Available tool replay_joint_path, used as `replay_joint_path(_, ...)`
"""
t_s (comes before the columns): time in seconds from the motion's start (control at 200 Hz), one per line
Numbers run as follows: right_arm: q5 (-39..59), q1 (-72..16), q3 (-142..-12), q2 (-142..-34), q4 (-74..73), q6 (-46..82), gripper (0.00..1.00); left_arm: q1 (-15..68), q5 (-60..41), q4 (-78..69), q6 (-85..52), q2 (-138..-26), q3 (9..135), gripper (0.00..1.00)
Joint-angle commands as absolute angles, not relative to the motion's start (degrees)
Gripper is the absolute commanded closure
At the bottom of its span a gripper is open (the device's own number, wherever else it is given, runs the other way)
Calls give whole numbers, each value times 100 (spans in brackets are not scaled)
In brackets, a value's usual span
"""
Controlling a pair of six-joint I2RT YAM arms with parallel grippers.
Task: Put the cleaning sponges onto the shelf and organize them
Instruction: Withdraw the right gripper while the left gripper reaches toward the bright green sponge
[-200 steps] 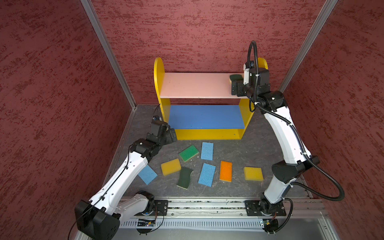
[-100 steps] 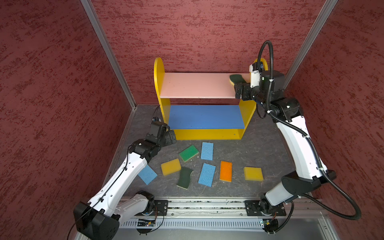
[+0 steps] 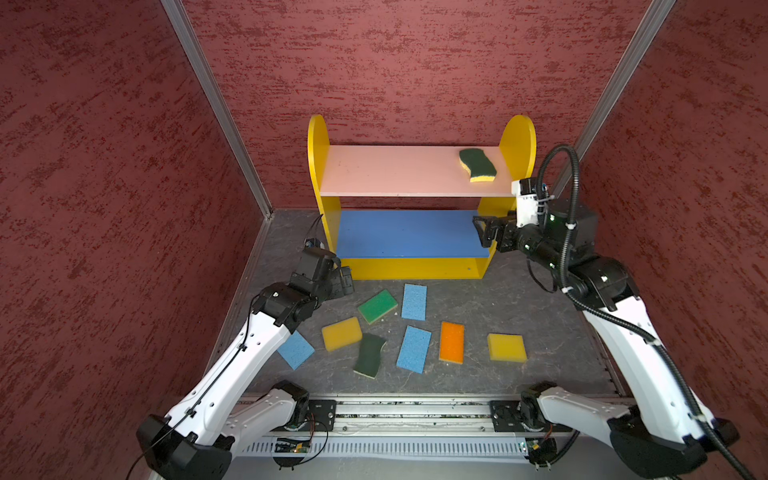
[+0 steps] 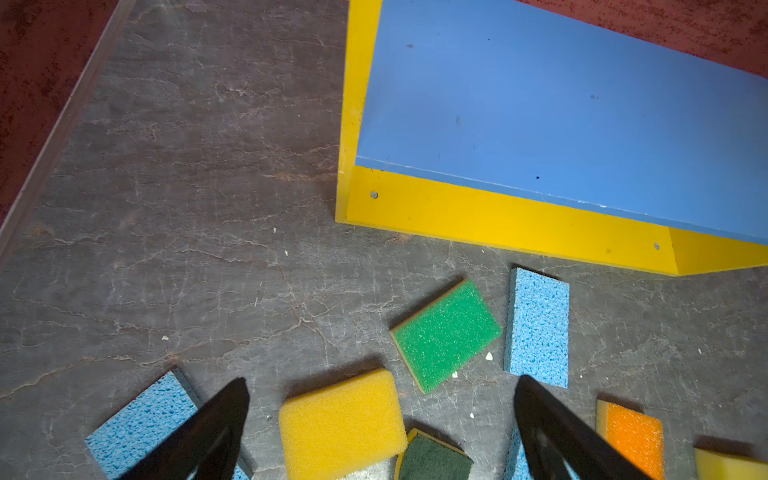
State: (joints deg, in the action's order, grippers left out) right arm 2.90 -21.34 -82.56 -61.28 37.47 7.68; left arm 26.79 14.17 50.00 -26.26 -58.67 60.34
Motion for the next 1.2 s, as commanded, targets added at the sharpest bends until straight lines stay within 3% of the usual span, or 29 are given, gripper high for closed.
replay_joint_path(0.0, 496, -2161, -7861, -5852, 3313, 794, 1, 2920, 1469, 5272, -2707, -5978, 6172, 0)
replay_joint_path(0.286, 829, -2083, -6763, -5751, 2966, 1616, 1, 3761, 1532, 5751, -3110, -6123, 5992, 0)
replay_joint_path(0.666, 343, -2063, -5224, -4684, 2988, 2852, 1, 4930, 1226, 6018, -4374, -5562, 4906, 0)
replay_joint_path(0.791, -251, -2057, -4892, -4397, 3281, 3398, 1, 5361, 1300, 6062, -4665, -5618, 4795, 0)
replay_joint_path(1.192, -453, -2012, -4665, -5503, 4136, 3429, 3, 6484, 1259, 5160, -5431, -5832, 3966, 0)
